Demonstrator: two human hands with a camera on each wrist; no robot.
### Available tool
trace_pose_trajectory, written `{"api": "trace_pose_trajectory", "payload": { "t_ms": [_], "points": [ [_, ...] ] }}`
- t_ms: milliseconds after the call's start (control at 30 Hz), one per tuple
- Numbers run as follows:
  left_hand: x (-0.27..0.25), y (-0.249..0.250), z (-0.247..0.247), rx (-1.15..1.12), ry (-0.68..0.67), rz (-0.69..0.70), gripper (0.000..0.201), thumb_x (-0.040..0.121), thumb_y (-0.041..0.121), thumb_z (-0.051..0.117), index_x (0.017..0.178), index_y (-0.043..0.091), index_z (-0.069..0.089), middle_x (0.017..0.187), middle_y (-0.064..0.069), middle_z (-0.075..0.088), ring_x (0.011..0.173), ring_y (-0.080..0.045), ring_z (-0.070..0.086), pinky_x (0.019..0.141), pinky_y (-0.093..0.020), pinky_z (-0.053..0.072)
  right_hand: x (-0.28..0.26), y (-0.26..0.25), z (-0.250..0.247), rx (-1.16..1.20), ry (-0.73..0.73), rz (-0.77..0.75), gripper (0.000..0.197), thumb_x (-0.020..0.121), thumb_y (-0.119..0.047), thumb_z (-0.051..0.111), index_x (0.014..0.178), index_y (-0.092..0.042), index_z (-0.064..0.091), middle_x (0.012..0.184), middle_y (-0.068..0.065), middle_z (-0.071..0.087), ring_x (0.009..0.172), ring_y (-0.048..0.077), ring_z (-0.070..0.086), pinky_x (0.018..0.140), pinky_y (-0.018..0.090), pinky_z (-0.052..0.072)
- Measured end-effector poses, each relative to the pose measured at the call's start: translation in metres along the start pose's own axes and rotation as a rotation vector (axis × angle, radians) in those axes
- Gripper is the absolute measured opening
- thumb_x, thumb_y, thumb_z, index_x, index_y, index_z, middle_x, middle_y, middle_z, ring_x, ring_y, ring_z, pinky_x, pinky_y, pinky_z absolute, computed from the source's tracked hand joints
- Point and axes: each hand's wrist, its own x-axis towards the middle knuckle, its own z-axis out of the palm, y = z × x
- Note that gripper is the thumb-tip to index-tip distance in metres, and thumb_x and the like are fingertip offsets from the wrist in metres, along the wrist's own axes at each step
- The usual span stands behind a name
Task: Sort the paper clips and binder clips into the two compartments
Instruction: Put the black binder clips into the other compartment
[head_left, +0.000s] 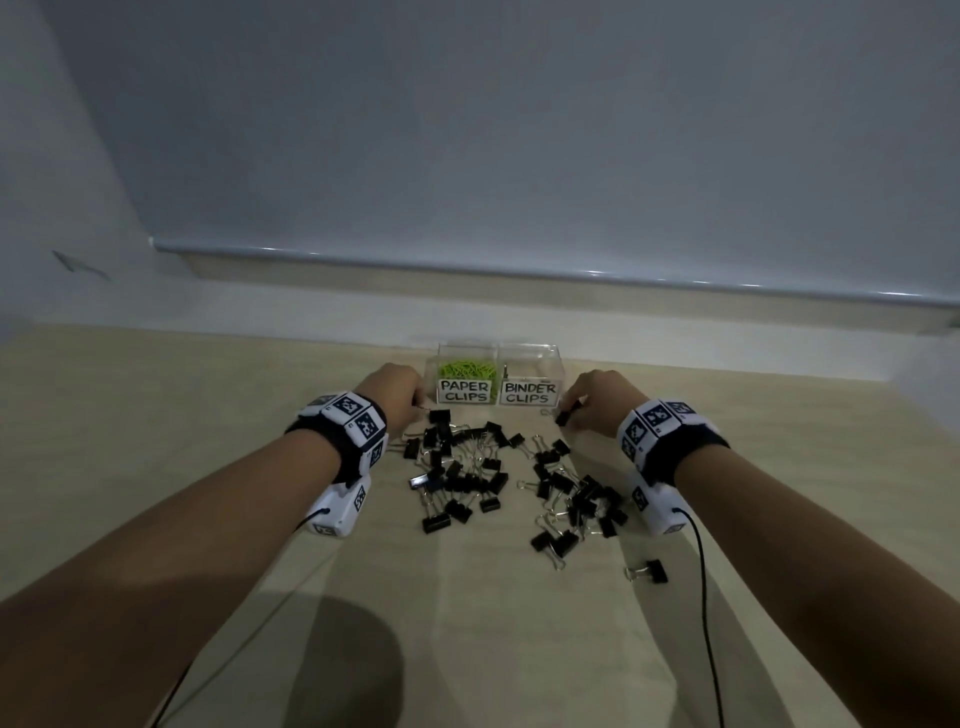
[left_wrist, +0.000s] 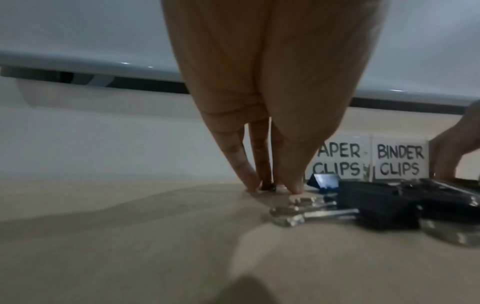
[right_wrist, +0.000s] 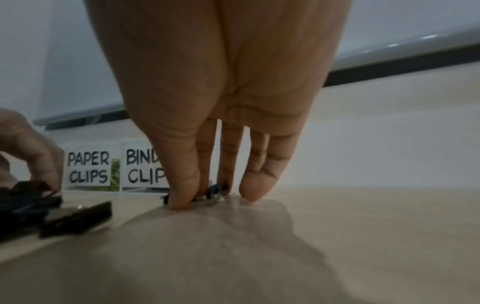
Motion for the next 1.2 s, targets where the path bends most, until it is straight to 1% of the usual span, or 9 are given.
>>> {"api": "trace_pose_trajectory", "payload": {
  "t_ms": [167, 267, 400, 533, 667, 867, 1000, 1100, 1200],
  "points": [
    [-0.011, 0.003, -0.001, -0.073, -0.016, -0.024, 0.014, 0.084, 0.003, 0.056, 0.090, 0.013, 0.064, 0.095, -0.004, 0.062, 0.087, -0.022, 0.059, 0.078, -0.029, 0.047, -0.008, -0.005, 0.003, -0.038, -0.004, -0.008, 0.013, 0.081, -0.011, 0.063, 0.086, -0.004, 0.073, 0.096, 0.012, 0.071, 0.090, 0.026, 0.065, 0.082, 0.033, 0.054],
    [-0.017, 0.005, -0.003, -0.162, 0.029, -0.027, 0.013, 0.086, 0.005, 0.055, 0.092, 0.014, 0.061, 0.092, -0.002, 0.056, 0.083, -0.019, 0.055, 0.075, -0.026, 0.043, -0.012, -0.004, 0.002, -0.029, 0.013, -0.020, 0.007, 0.081, -0.006, 0.060, 0.080, -0.011, 0.064, 0.092, 0.007, 0.069, 0.084, 0.021, 0.062, 0.078, 0.031, 0.053],
    [-0.022, 0.007, -0.001, -0.179, 0.044, 0.080, 0.024, 0.085, -0.001, 0.050, 0.102, 0.011, 0.063, 0.100, -0.011, 0.062, 0.076, -0.016, 0.051, 0.072, -0.024, 0.041, -0.017, -0.004, 0.001, 0.048, 0.023, -0.068, 0.025, 0.081, -0.003, 0.060, 0.099, -0.019, 0.066, 0.098, 0.006, 0.069, 0.088, 0.021, 0.064, 0.080, 0.032, 0.055],
    [-0.025, 0.015, 0.001, -0.027, -0.045, 0.176, 0.051, 0.089, -0.002, 0.048, 0.134, 0.021, 0.052, 0.122, -0.013, 0.049, 0.092, -0.023, 0.052, 0.084, -0.027, 0.042, -0.017, -0.007, 0.005, -0.070, -0.025, -0.168, 0.038, 0.084, -0.001, 0.057, 0.112, -0.024, 0.069, 0.110, 0.007, 0.064, 0.100, 0.024, 0.061, 0.089, 0.034, 0.052],
    [-0.024, 0.020, 0.004, 0.145, -0.116, 0.245, 0.058, 0.087, -0.006, 0.049, 0.137, 0.024, 0.051, 0.140, -0.007, 0.042, 0.116, -0.028, 0.053, 0.095, -0.030, 0.044, -0.019, -0.013, 0.005, -0.138, -0.050, -0.182, 0.028, 0.087, -0.006, 0.053, 0.104, -0.017, 0.072, 0.106, 0.009, 0.066, 0.098, 0.027, 0.062, 0.086, 0.035, 0.052],
    [-0.025, 0.026, -0.005, 0.174, -0.140, 0.273, 0.029, 0.088, 0.005, 0.056, 0.114, 0.015, 0.061, 0.112, -0.007, 0.061, 0.097, -0.024, 0.058, 0.080, -0.031, 0.046, -0.022, -0.016, -0.001, -0.145, -0.089, -0.195, 0.015, 0.078, -0.005, 0.058, 0.087, -0.016, 0.065, 0.088, 0.003, 0.065, 0.086, 0.023, 0.063, 0.076, 0.034, 0.055],
    [-0.026, 0.027, -0.009, 0.147, -0.129, 0.274, 0.021, 0.085, 0.011, 0.061, 0.106, 0.011, 0.061, 0.093, -0.002, 0.058, 0.078, -0.015, 0.051, 0.066, -0.023, 0.040, -0.023, -0.012, -0.002, -0.065, -0.050, -0.204, 0.009, 0.075, -0.006, 0.068, 0.078, -0.013, 0.063, 0.087, 0.004, 0.070, 0.079, 0.018, 0.062, 0.073, 0.029, 0.054],
    [-0.027, 0.029, -0.015, 0.114, -0.126, 0.269, 0.020, 0.083, 0.013, 0.065, 0.103, 0.010, 0.064, 0.085, 0.000, 0.058, 0.075, -0.016, 0.054, 0.065, -0.025, 0.045, -0.023, -0.008, -0.006, 0.121, -0.023, -0.181, 0.013, 0.071, -0.005, 0.075, 0.075, -0.012, 0.065, 0.082, 0.001, 0.071, 0.071, 0.011, 0.062, 0.065, 0.017, 0.049],
    [-0.023, 0.038, -0.030, -0.006, -0.102, 0.258, 0.021, 0.081, 0.014, 0.069, 0.102, 0.011, 0.066, 0.083, 0.000, 0.064, 0.078, -0.021, 0.063, 0.070, -0.027, 0.052, -0.018, -0.014, -0.026, 0.323, 0.053, -0.155, 0.014, 0.072, -0.005, 0.077, 0.076, -0.012, 0.065, 0.080, -0.003, 0.070, 0.073, 0.009, 0.067, 0.071, 0.018, 0.052]
  ]
}}
